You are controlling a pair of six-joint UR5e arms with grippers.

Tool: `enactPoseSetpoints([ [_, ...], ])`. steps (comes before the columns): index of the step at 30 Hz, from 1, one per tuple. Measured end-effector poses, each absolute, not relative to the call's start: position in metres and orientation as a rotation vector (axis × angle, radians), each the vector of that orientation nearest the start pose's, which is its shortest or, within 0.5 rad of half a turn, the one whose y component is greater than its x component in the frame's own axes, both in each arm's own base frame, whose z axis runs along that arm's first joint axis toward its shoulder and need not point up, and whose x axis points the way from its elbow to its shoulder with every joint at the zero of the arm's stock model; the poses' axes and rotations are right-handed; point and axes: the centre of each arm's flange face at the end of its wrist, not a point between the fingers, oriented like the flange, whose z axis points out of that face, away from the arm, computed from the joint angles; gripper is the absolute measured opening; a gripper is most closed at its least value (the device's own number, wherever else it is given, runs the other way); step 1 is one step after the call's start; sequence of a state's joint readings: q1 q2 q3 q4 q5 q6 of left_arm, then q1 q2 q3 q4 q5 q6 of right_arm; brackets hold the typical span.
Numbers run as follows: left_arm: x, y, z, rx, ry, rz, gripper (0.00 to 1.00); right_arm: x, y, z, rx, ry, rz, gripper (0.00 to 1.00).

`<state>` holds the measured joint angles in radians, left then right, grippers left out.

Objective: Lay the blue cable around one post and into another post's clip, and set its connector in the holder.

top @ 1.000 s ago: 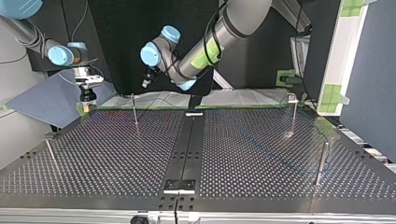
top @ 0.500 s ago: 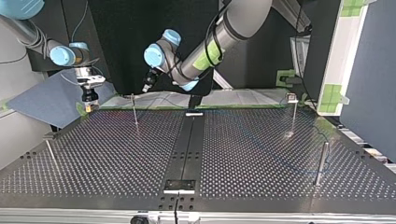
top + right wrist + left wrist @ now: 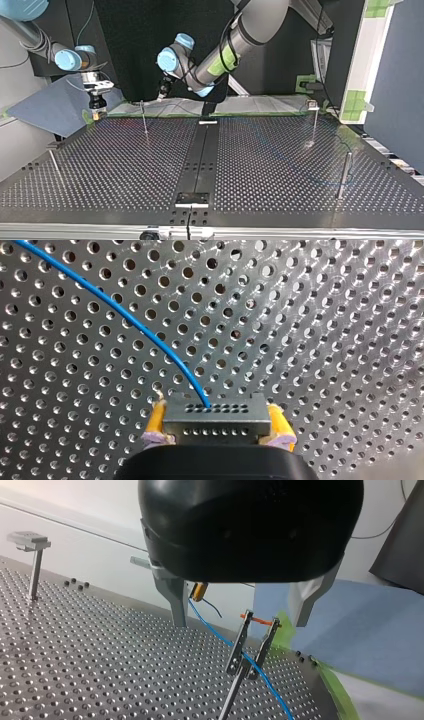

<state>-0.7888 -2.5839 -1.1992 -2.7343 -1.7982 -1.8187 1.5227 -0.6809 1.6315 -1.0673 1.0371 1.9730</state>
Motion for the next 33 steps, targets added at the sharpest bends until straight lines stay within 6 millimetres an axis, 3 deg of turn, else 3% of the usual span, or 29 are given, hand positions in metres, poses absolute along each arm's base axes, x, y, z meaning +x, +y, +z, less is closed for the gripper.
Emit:
enactPoseSetpoints([
  [25, 0.445, -0.605, 0.031, 0.343, 1.825, -0.505, 1.00, 0.157, -0.662, 0.021, 1.376, -1.182, 1.870, 0.00],
  [33, 0.421, -0.601, 0.031, 0.416, 1.868, -0.402, 1.00, 0.159, -0.661, 0.021, 1.379, -1.181, 1.871, 0.00],
])
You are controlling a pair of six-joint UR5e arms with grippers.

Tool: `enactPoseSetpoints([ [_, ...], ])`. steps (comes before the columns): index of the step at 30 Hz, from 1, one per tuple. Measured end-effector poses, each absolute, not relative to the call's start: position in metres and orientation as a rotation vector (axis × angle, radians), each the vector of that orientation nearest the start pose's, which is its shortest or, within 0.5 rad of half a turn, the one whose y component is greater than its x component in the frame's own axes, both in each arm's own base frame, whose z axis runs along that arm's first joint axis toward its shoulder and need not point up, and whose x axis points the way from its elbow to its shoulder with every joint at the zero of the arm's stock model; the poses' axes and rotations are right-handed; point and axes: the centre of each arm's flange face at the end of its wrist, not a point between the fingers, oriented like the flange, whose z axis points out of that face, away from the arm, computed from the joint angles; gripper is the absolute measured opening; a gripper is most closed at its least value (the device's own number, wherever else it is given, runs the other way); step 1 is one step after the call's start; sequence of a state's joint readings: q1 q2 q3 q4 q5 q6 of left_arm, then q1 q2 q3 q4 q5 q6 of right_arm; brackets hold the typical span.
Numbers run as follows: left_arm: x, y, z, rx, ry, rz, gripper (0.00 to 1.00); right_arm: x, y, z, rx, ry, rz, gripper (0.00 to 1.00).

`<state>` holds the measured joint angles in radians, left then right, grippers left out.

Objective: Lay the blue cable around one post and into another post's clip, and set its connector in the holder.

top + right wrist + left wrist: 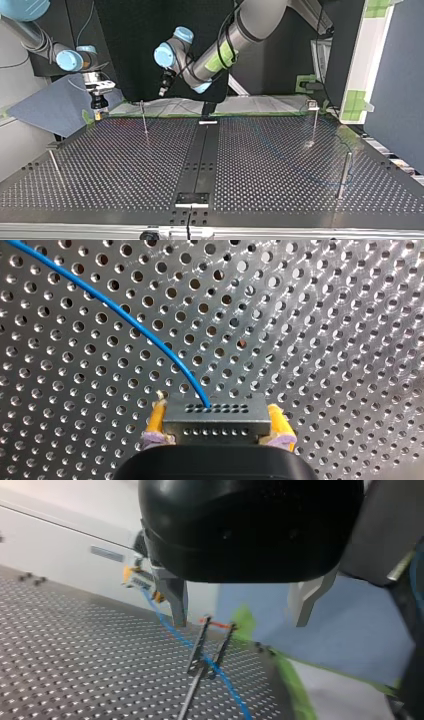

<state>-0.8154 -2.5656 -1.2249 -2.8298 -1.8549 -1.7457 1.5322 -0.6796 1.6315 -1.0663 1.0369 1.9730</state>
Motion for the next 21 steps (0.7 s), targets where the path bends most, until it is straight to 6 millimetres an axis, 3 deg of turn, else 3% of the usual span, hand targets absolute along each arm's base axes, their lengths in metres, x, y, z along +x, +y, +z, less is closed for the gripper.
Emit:
enactPoseSetpoints([
  [9, 0.410, -0.587, 0.060, 0.411, 1.818, -0.323, 1.00, 0.158, -0.661, 0.021, 1.378, -1.182, 1.871, 0.00],
  [21, 0.416, -0.562, 0.097, 0.246, 1.758, -0.362, 1.00, 0.161, -0.660, 0.019, 1.387, -1.195, 1.872, 0.00],
])
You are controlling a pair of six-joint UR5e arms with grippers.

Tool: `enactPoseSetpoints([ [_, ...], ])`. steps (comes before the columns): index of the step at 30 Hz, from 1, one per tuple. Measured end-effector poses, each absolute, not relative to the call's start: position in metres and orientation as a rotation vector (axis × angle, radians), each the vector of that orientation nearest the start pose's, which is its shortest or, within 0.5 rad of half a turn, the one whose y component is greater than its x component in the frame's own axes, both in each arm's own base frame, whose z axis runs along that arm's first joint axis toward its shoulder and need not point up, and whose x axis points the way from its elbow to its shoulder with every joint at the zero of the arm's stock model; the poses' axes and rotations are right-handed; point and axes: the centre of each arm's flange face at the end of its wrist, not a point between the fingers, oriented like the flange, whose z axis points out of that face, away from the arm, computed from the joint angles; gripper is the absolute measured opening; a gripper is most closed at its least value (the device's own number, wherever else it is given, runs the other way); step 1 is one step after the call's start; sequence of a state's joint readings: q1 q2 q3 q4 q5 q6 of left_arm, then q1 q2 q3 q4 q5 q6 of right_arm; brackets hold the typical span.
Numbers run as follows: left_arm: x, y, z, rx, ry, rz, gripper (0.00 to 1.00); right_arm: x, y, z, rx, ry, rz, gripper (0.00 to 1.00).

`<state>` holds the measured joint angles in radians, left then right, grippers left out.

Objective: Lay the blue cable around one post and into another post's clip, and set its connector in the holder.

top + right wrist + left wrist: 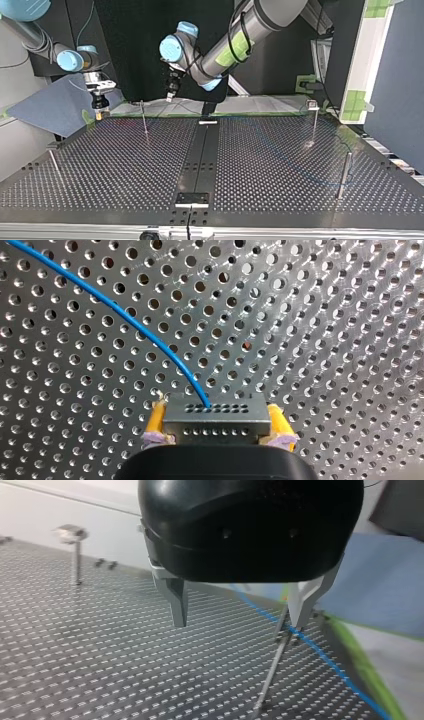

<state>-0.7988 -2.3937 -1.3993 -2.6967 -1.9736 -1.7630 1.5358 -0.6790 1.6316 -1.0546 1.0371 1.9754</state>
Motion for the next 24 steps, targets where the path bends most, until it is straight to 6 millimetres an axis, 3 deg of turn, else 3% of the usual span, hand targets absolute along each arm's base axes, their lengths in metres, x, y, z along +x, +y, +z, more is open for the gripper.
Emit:
enactPoseSetpoints([
  [13, 0.414, -0.533, 0.135, 0.137, 1.706, -0.436, 1.00, 0.170, -0.655, 0.017, 1.409, -1.209, 1.874, 0.00],
  [24, 0.393, -0.507, 0.164, 0.121, 1.692, -0.450, 1.00, 0.173, -0.655, 0.017, 1.413, -1.208, 1.877, 0.00],
])
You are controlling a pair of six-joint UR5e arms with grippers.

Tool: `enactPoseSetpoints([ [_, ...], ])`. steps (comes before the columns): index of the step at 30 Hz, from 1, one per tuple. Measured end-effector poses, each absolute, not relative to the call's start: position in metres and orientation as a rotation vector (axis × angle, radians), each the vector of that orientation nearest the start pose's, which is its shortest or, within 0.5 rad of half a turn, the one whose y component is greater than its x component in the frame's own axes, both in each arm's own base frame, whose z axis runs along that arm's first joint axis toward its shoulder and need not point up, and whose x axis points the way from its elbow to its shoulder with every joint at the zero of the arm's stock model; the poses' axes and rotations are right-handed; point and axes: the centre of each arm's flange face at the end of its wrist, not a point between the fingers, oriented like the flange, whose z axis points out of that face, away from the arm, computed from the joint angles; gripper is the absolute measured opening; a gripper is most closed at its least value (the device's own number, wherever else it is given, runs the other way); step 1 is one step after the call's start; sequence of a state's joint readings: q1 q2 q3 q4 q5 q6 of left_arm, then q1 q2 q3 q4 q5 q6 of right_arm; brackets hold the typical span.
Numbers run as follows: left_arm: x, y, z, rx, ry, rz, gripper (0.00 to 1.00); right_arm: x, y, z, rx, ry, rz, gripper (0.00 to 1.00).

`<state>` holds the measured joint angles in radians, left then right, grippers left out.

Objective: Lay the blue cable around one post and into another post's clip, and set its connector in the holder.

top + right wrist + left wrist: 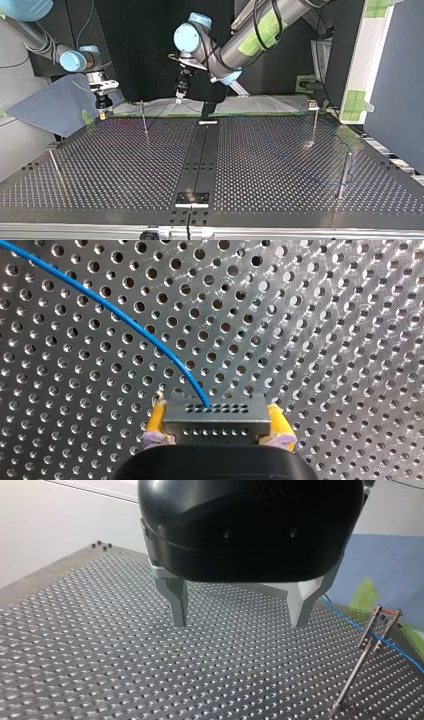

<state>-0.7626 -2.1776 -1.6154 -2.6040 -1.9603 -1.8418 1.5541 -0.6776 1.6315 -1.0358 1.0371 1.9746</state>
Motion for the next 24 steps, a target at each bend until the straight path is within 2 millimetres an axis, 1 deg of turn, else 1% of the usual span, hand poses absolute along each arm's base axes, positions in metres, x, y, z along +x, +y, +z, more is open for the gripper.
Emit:
enactPoseSetpoints([
  [8, 0.379, -0.484, 0.183, 0.110, 1.684, -0.444, 1.00, 0.174, -0.655, 0.017, 1.411, -1.205, 1.876, 0.00],
  [17, 0.360, -0.461, 0.199, 0.107, 1.683, -0.435, 1.00, 0.160, -0.660, 0.019, 1.353, -1.237, 1.821, 0.00],
  [24, 0.344, -0.444, 0.209, 0.107, 1.683, -0.431, 1.00, 0.159, -0.663, 0.021, 1.341, -1.238, 1.808, 0.00],
])
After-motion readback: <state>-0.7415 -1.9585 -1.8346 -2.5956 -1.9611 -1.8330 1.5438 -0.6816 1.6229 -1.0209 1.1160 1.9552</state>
